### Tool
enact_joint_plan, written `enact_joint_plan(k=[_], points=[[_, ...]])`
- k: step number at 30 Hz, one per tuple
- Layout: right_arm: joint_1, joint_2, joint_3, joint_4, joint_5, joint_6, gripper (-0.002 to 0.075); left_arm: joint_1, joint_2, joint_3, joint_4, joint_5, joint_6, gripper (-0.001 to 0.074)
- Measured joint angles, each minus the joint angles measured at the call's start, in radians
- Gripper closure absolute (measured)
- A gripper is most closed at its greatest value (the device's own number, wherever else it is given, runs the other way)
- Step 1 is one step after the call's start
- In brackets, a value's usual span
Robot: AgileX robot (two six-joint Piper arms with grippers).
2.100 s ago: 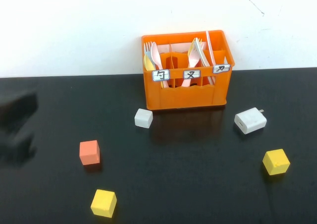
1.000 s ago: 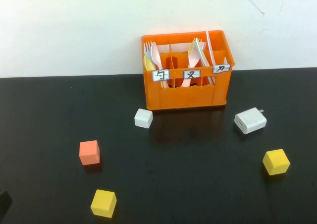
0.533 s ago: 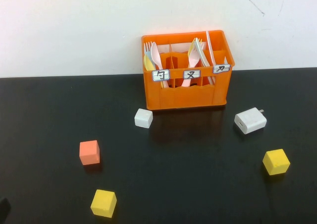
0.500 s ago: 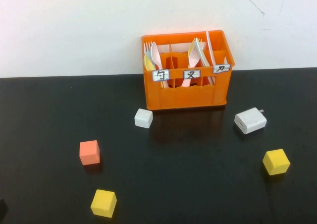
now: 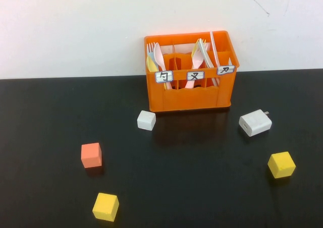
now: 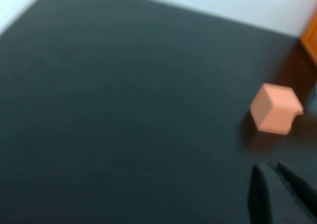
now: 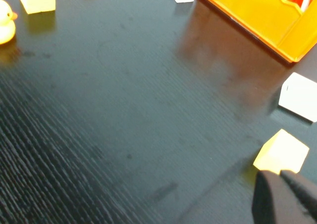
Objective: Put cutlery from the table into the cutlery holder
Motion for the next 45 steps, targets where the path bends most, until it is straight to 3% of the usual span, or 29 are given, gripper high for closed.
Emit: enact_joint_plan(k=[12, 26, 45], points=[[0.000, 0.000, 0.000, 0.000, 0.000, 0.000, 0.0728, 0.000, 0.000, 0.002, 0.002, 0.000, -0.075, 0.0736], [0.000, 0.000, 0.000, 0.000, 0.000, 0.000, 0.0728, 0.000, 0.000, 0.002, -0.031, 0.001, 0.111, 0.0736], [0.000, 0.000, 0.000, 0.000, 0.000, 0.002, 0.0728, 0.000, 0.000, 0.002, -0.031, 0.003, 0.130, 0.0736]])
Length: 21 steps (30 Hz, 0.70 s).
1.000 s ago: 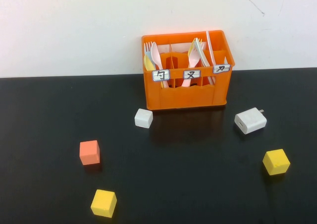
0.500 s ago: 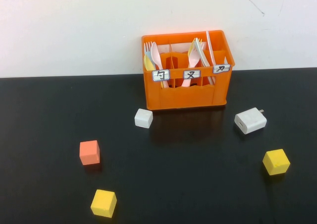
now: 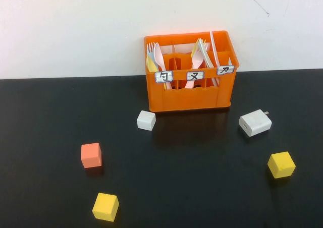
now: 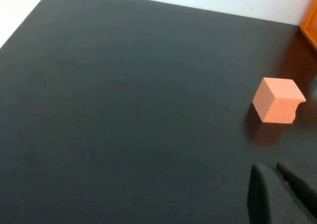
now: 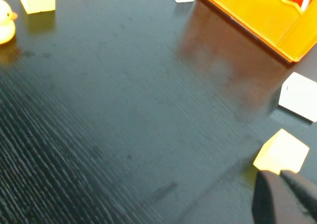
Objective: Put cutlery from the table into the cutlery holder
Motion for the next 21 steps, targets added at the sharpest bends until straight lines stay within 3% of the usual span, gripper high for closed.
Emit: enact_joint_plan(k=[7, 21], points=[[-0.029, -0.063, 0.004, -0.014, -0.002, -0.012, 0.0728, 0.000, 0.000, 0.000, 0.000, 0.000, 0.000, 0.0736], [-0.446, -0.357, 0.094, -0.050, -0.017, -0.045, 0.0728, 0.000, 0.000, 0.000, 0.000, 0.002, 0.000, 0.0736]])
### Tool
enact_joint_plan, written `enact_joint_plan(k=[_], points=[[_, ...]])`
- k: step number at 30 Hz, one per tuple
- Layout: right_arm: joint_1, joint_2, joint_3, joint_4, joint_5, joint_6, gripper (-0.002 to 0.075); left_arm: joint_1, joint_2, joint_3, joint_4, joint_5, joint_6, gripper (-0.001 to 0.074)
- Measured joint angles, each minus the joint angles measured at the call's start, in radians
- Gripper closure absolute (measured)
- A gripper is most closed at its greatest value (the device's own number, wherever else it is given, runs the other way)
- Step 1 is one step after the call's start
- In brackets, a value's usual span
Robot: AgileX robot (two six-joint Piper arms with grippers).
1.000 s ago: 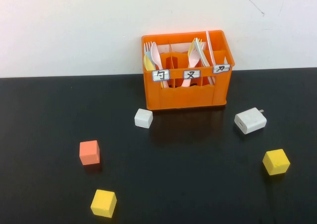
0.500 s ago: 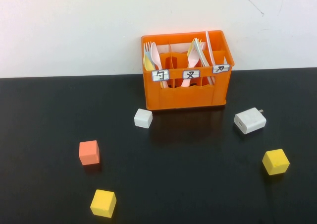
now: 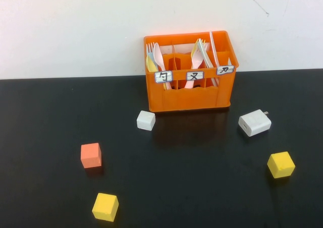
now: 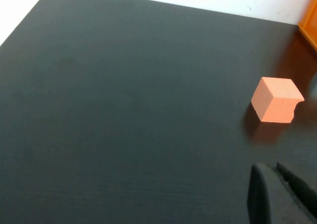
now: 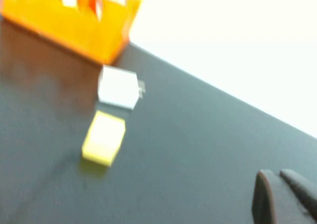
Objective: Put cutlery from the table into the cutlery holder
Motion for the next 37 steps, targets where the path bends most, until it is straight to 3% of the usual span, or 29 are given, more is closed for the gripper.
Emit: enact_joint_plan(k=[9, 16, 37], points=[[-0.158, -0.106, 0.232, 0.067, -0.013, 0.000, 0.0728, 0.000, 0.000, 0.000, 0.000, 0.000, 0.000, 0.0736], [-0.219, -0.141, 0.258, 0.078, -0.039, -0.002, 0.0728, 0.000, -0.002, 0.000, 0.000, 0.000, 0.000, 0.0736], [-0.235, -0.141, 0.258, 0.078, -0.039, 0.040, 0.0728, 0.000, -0.002, 0.000, 0.000, 0.000, 0.000, 0.0736]])
